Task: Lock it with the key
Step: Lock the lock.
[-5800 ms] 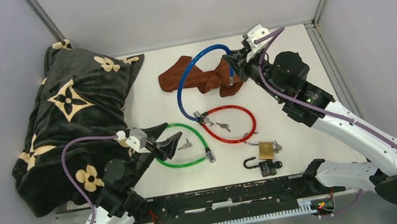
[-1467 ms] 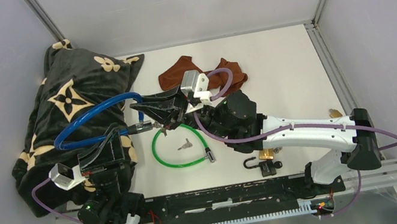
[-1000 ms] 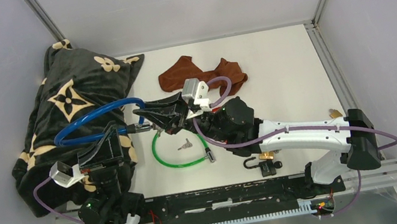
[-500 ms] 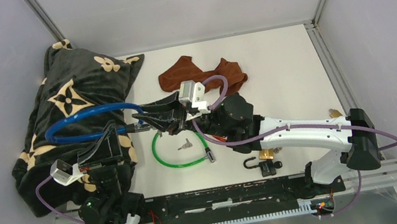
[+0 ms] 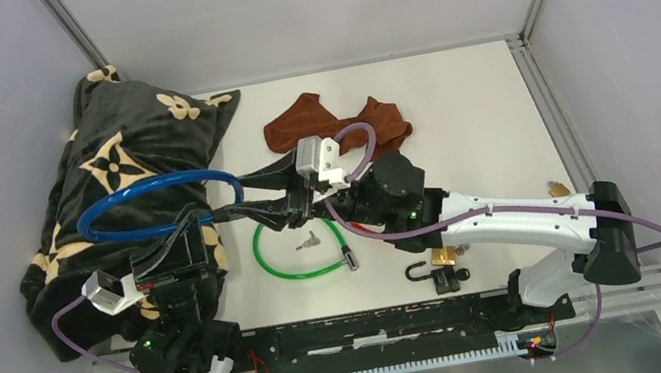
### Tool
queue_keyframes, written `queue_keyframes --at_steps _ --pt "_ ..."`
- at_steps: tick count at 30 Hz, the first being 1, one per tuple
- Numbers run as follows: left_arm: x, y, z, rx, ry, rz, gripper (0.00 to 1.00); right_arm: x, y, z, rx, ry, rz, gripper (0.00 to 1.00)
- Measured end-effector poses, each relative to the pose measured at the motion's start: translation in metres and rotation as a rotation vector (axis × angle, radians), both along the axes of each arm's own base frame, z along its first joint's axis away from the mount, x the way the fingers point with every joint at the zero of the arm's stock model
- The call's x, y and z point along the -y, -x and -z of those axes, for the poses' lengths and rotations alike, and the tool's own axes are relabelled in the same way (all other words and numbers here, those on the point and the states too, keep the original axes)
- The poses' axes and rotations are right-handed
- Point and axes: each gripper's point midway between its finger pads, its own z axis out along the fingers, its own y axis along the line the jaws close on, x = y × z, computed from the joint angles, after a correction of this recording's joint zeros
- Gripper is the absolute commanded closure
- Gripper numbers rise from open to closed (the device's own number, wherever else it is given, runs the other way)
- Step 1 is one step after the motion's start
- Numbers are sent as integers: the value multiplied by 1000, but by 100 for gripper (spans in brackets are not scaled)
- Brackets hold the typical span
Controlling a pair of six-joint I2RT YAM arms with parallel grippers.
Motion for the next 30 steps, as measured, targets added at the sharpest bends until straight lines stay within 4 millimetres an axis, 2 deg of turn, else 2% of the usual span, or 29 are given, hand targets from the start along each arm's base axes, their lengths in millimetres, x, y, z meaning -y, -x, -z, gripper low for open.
queue_keyframes --at_steps 6,10,12,15,16,24,30 --pt "1 6 -4 43 -29 -24 98 8 3 -2 22 21 -15 45" --pt "1 8 -5 55 -38 -27 98 8 4 2 33 42 -33 30" --pt "2 8 -5 56 -42 -25 98 6 5 10 33 77 -46 22" --pt "3 8 -5 57 -45 -24 98 4 6 22 34 135 -68 4" --pt "3 8 -5 57 -45 -24 98 4 6 26 33 155 -76 2" --pt "3 8 -5 58 -48 -25 98 17 -6 44 32 303 -153 5" --pt "3 9 -4 59 -51 -23 98 38 -38 62 -112 376 -150 16"
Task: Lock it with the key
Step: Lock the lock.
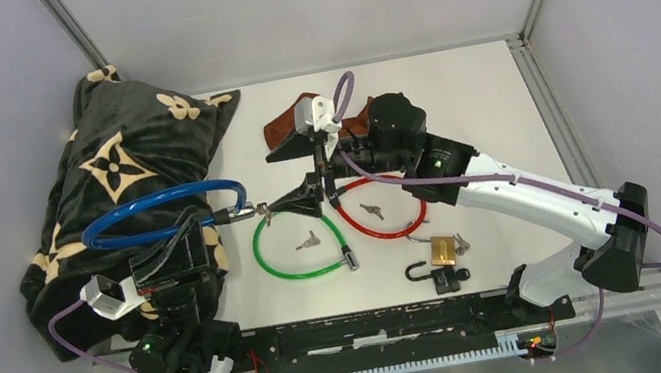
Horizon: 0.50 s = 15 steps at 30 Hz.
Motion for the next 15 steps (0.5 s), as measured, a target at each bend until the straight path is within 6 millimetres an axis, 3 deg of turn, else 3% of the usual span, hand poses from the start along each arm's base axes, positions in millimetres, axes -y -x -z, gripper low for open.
queue_keyframes --at_steps 2,8,15 --pt "0 0 0 0 0 0 98 3 -2 3 -35 16 -8 18" --pt "0 0 0 0 -1 -1 98 -3 16 11 -124 51 -101 23" --pt "0 0 0 0 -1 -4 98 -13 16 22 -183 79 -128 33"
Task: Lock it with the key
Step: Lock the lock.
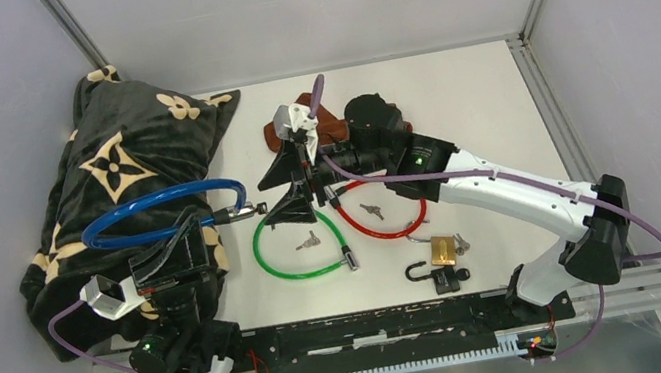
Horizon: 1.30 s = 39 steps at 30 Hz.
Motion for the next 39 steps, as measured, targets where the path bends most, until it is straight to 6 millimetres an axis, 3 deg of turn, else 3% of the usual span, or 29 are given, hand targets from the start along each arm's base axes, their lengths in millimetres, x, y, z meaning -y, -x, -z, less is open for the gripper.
queue_keyframes --at_steps 10,17,19,29,35,39 --pt "1 0 0 2 -6 3 98 -6 2 10 -38 24 -32 59" --pt "2 1 1 3 -14 7 98 -8 7 11 -55 25 -64 94" --pt "2 1 1 4 -13 7 98 -8 7 11 -58 24 -66 100" --pt "2 -4 4 -23 -9 3 98 -9 7 10 -3 -11 -24 100" --pt "0 -7 5 -47 19 25 98 -10 16 8 218 -57 94 100" --pt "-2 -9 6 -61 40 23 98 -12 7 3 348 -64 171 100"
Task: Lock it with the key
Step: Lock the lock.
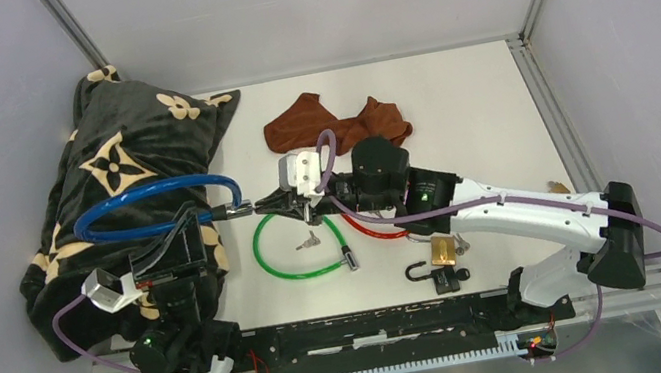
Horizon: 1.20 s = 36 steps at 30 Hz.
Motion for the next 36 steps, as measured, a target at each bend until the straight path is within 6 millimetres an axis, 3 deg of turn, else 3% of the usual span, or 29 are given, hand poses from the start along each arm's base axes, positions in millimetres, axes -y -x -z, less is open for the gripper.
queue_keyframes --at_steps 11,29,30,32,36 --pt "-1 -20 17 -108 9 -7 98 2 -20 17 212 -7 139 100" --pt "2 -26 24 -142 -4 2 98 8 -23 25 284 34 159 100" --pt "2 -26 25 -144 -6 2 98 8 -23 26 285 38 162 98" --pt "3 -27 26 -149 -9 1 98 9 -24 28 286 48 163 83" --pt "4 -27 27 -152 -13 3 98 9 -24 29 290 60 162 81"
